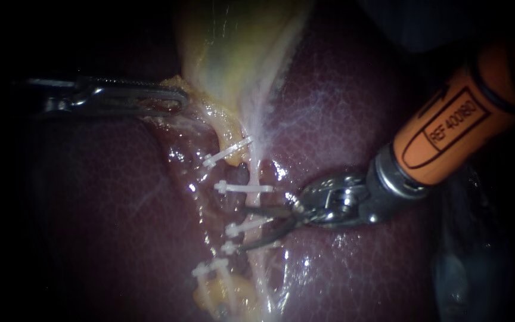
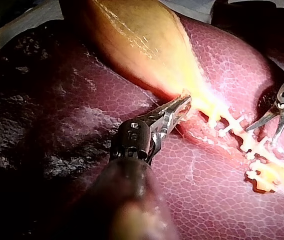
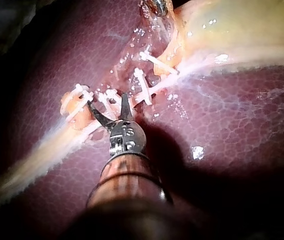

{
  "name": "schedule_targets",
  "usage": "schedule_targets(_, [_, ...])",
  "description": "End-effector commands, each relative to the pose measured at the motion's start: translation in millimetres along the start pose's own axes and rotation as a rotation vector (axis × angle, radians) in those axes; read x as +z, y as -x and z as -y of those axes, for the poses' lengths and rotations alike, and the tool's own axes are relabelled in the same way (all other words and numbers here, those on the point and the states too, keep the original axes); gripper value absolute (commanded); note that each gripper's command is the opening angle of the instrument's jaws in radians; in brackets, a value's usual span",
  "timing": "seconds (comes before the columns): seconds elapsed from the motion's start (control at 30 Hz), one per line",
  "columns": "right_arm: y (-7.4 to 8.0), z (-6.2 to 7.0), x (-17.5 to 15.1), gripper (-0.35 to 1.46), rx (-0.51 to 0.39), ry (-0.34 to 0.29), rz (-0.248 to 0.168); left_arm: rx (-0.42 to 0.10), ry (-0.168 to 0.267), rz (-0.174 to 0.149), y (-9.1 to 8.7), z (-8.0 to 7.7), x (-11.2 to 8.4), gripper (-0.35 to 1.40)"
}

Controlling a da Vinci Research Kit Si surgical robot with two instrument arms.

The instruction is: Go to the cutting position right tube

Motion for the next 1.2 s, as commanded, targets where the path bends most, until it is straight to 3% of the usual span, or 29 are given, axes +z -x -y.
schedule_targets(0.03, [0.2, -0.2, -0.2, 1.27, 0.012, -0.002, 0.001, 0.0, 0.0, 0.0, 0.0, 0.0, 0.0, -0.35])
schedule_targets(0.57, [2.4, -4.1, -0.6, 1.27, 0.055, -0.025, -0.028, -0.006, 0.0, 0.0, 0.0, 0.0, 0.0, -0.35])
schedule_targets(0.93, [3.4, -6.3, 1.2, 1.3, 0.069, -0.126, -0.056, -0.006, 0.0, 0.0, 0.0, 0.1, 0.0, -0.35])
schedule_targets(1.2, [3.0, -7.5, 2.3, 1.34, 0.061, -0.199, -0.1, -0.012, 0.0, 0.0, 0.0, 0.1, -0.1, -0.35])
